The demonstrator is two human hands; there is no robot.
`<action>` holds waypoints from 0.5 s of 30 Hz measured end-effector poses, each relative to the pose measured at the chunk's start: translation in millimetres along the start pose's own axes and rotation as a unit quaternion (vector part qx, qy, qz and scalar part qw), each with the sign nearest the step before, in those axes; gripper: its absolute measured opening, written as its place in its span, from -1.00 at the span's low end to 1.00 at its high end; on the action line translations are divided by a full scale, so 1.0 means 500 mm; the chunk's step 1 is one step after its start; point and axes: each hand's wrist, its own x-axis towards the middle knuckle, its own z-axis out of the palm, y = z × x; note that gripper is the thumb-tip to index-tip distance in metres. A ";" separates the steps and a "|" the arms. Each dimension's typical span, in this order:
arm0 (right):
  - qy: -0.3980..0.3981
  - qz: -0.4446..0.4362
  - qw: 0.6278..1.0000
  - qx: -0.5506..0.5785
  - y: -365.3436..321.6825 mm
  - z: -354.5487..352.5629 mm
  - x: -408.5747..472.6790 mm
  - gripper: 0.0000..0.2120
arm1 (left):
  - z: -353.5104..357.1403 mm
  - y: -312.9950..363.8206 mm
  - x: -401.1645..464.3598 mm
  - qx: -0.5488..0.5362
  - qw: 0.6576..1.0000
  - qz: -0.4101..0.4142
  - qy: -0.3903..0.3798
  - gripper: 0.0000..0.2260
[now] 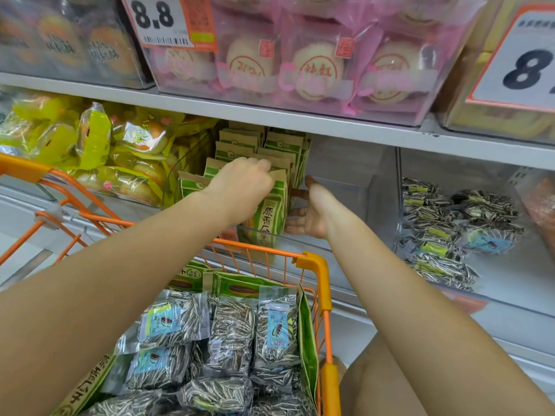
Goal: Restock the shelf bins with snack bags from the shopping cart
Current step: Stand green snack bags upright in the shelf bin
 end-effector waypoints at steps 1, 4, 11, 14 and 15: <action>0.006 -0.013 1.000 0.006 0.000 0.001 0.002 -0.51 | 0.005 -0.002 -0.003 0.005 1.000 0.000 0.010 -0.76; 0.016 -0.043 0.999 0.019 0.001 -0.001 0.005 -0.52 | 0.020 -0.001 -0.014 0.010 0.999 -0.004 0.040 -0.75; 0.099 -0.038 0.994 0.016 -0.004 0.002 0.006 -0.42 | 0.019 0.001 -0.019 0.033 0.999 -0.032 0.029 -0.67; 0.097 -0.057 0.990 0.086 -0.024 0.023 0.002 -0.38 | 0.020 0.006 -0.030 0.017 0.998 -0.035 0.054 -0.56; 0.062 -0.067 0.990 0.111 -0.025 0.037 -0.004 -0.38 | 0.022 0.008 -0.035 0.007 0.997 -0.037 0.068 -0.53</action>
